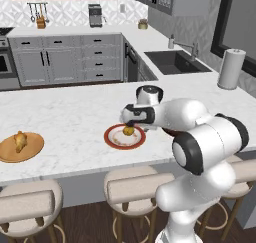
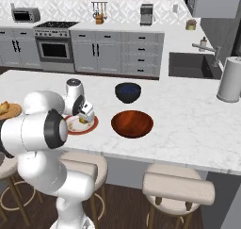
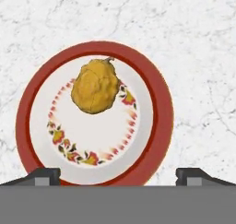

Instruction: Pick the chicken drumstick and squash from their plates and place them in the bowl. Then put the bowl in the fridge.

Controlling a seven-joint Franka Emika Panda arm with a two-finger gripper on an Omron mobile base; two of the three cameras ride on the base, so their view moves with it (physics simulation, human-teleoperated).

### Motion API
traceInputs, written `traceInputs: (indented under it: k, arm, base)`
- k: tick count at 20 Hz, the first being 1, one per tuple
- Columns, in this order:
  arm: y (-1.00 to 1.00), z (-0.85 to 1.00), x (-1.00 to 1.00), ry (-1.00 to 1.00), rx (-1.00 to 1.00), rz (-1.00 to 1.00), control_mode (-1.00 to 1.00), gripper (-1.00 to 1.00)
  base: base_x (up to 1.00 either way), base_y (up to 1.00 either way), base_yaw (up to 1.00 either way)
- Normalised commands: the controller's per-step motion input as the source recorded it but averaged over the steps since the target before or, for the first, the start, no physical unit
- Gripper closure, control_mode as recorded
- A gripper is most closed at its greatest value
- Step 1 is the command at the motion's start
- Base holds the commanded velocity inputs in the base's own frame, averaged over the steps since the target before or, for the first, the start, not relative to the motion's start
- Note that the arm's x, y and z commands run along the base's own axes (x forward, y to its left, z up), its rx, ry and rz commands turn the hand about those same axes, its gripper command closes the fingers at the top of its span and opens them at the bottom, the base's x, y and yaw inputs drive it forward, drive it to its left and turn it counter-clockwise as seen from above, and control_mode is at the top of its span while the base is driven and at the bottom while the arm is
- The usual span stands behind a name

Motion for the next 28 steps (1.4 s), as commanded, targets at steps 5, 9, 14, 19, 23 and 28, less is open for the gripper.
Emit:
traceInputs:
  k: [5, 9, 14, 19, 23, 28]
  arm:
    - [0.18, -0.2, 0.45, 0.15, 0.0, 0.0, -1.0, -1.0]
    - [0.13, -0.22, 0.46, 0.17, 0.0, 0.0, -1.0, -1.0]
    - [0.0, -0.33, 0.44, 0.12, 0.0, 0.0, -1.0, -1.0]
    - [0.0, -0.38, 0.44, 0.04, 0.0, 0.0, -1.0, -1.0]
    - [0.05, -0.35, 0.16, 0.0, 0.0, 0.0, -1.0, -1.0]
    - [0.07, -0.22, -0.03, 0.0, 0.0, -0.02, -1.0, -1.0]
  base:
    - [0.0, 0.0, 0.0]
    - [0.0, 0.0, 0.0]
    - [0.0, 0.0, 0.0]
    - [0.0, 0.0, 0.0]
    - [0.0, 0.0, 0.0]
    - [0.0, 0.0, 0.0]
